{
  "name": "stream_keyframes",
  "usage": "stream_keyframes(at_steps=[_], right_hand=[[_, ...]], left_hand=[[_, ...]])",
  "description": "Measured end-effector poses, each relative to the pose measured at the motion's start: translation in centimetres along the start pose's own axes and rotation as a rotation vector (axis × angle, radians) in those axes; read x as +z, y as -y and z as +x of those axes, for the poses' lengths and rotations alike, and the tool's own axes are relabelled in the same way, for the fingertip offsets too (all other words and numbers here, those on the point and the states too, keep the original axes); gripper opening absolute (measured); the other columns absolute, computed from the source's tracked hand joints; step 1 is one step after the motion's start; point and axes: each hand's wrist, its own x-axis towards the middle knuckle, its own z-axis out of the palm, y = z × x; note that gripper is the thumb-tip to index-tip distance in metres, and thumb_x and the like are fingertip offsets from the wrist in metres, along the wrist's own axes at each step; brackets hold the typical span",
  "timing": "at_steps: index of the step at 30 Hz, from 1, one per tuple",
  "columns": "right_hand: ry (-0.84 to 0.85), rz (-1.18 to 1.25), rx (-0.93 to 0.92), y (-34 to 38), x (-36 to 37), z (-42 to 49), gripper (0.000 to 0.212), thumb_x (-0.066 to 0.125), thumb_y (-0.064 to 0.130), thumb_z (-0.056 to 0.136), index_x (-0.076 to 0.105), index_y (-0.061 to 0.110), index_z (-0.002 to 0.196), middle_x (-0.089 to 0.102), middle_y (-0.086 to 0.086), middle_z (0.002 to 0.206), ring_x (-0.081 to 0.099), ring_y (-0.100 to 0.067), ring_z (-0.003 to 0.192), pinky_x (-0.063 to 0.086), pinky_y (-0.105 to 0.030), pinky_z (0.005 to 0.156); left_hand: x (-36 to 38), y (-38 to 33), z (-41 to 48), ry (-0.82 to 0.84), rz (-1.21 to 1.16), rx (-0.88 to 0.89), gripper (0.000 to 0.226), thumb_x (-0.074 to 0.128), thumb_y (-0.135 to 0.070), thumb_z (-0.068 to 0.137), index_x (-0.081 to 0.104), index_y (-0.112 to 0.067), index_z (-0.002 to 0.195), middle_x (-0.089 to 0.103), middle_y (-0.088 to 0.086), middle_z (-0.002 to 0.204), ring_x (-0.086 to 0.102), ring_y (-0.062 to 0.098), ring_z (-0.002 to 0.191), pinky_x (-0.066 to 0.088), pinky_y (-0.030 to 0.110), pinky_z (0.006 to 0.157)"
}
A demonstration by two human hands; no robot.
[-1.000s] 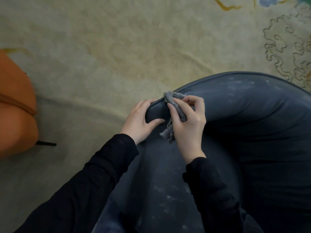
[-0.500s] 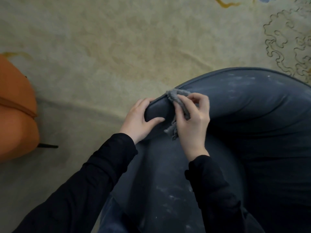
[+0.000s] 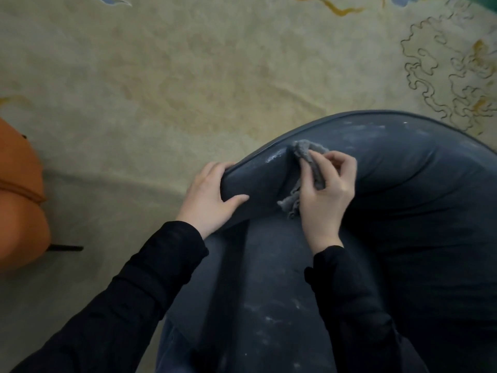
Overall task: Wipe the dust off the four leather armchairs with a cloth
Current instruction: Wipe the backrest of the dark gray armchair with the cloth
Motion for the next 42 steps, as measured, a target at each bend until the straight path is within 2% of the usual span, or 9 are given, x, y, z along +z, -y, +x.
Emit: stream_keyframes(at_steps=[4, 7, 10, 16, 24, 29, 32, 38, 42], right_hand=[[0.127, 0.033, -0.162, 0.4, 1.0, -0.2, 0.014, 0.068, 0.001, 0.085, 0.070, -0.001, 0.099, 0.053, -0.017, 0.098, 0.057, -0.031, 0.088, 0.051, -0.036, 0.072], [0.052, -0.011, -0.058, -1.9, 0.3, 1.1, 0.016, 0.066, 0.002, 0.086, 0.070, 0.000, 0.101, 0.053, -0.017, 0.099, 0.056, -0.031, 0.089, 0.051, -0.041, 0.075], [-0.010, -0.036, 0.029, -3.1, -0.7, 2.2, 0.016, 0.066, 0.004, 0.086, 0.071, 0.000, 0.101, 0.053, -0.016, 0.101, 0.056, -0.029, 0.090, 0.050, -0.039, 0.080], [0.162, 0.031, -0.225, -0.1, 0.9, 1.8, 0.012, 0.067, 0.001, 0.085, 0.071, -0.003, 0.095, 0.056, -0.019, 0.094, 0.055, -0.032, 0.084, 0.049, -0.037, 0.075], [0.006, -0.080, 0.015, -3.9, -1.0, 4.9, 0.016, 0.066, 0.007, 0.085, 0.071, 0.000, 0.099, 0.055, -0.015, 0.101, 0.056, -0.030, 0.089, 0.049, -0.033, 0.081], [0.112, -0.012, -0.133, -2.4, -0.1, 4.4, 0.012, 0.068, 0.004, 0.085, 0.071, -0.001, 0.096, 0.056, -0.016, 0.096, 0.056, -0.031, 0.086, 0.050, -0.036, 0.077], [0.099, -0.035, -0.089, -3.4, -0.5, 5.1, 0.014, 0.067, 0.004, 0.085, 0.071, -0.001, 0.098, 0.056, -0.016, 0.098, 0.057, -0.032, 0.086, 0.050, -0.036, 0.078], [-0.040, -0.141, 0.099, -6.6, -2.4, 7.4, 0.017, 0.065, 0.008, 0.086, 0.071, 0.000, 0.100, 0.056, -0.017, 0.099, 0.056, -0.031, 0.091, 0.039, -0.018, 0.085], [0.014, -0.107, -0.045, -6.0, -2.4, 8.1, 0.013, 0.067, 0.006, 0.086, 0.071, 0.000, 0.096, 0.059, -0.014, 0.097, 0.055, -0.028, 0.090, 0.039, -0.015, 0.084]], left_hand=[[0.3, -2.5, 1.5, -0.018, 0.035, 0.064, 0.079, 0.075, -0.043, 0.077, 0.039, -0.021, 0.145, 0.048, 0.000, 0.135, 0.045, 0.018, 0.126, 0.037, 0.038, 0.107], [1.2, -4.4, 2.6, -0.031, 0.095, 0.116, 0.077, 0.076, -0.047, 0.075, 0.044, -0.024, 0.141, 0.050, -0.002, 0.130, 0.048, 0.018, 0.121, 0.039, 0.040, 0.104], [2.1, -4.7, 3.1, -0.101, 0.140, 0.111, 0.070, 0.079, -0.047, 0.071, 0.052, -0.027, 0.133, 0.051, -0.006, 0.121, 0.055, 0.019, 0.109, 0.046, 0.039, 0.093], [2.5, -4.2, 3.2, -0.175, 0.129, 0.102, 0.061, 0.080, -0.039, 0.068, 0.058, -0.030, 0.125, 0.054, -0.010, 0.117, 0.059, 0.018, 0.103, 0.049, 0.035, 0.077], [2.3, -4.7, 3.3, -0.143, 0.114, 0.047, 0.063, 0.083, -0.047, 0.065, 0.058, -0.035, 0.122, 0.051, -0.015, 0.117, 0.057, 0.010, 0.106, 0.049, 0.035, 0.086], [2.4, -6.3, 4.5, -0.135, 0.102, 0.119, 0.062, 0.080, -0.045, 0.070, 0.059, -0.021, 0.123, 0.052, -0.006, 0.117, 0.057, 0.015, 0.106, 0.048, 0.035, 0.090], [3.3, -7.6, 6.1, -0.095, 0.106, 0.172, 0.059, 0.079, -0.041, 0.075, 0.058, -0.018, 0.125, 0.053, -0.002, 0.120, 0.057, 0.018, 0.109, 0.048, 0.038, 0.092], [5.2, -8.3, 7.7, -0.078, 0.252, 0.171, 0.060, 0.069, -0.055, 0.079, 0.053, -0.028, 0.130, 0.050, -0.009, 0.121, 0.057, 0.018, 0.108, 0.049, 0.038, 0.086], [5.2, -8.1, 7.7, -0.118, 0.285, 0.161, 0.059, 0.068, -0.058, 0.077, 0.055, -0.034, 0.129, 0.051, -0.014, 0.120, 0.058, 0.015, 0.106, 0.047, 0.033, 0.081]])
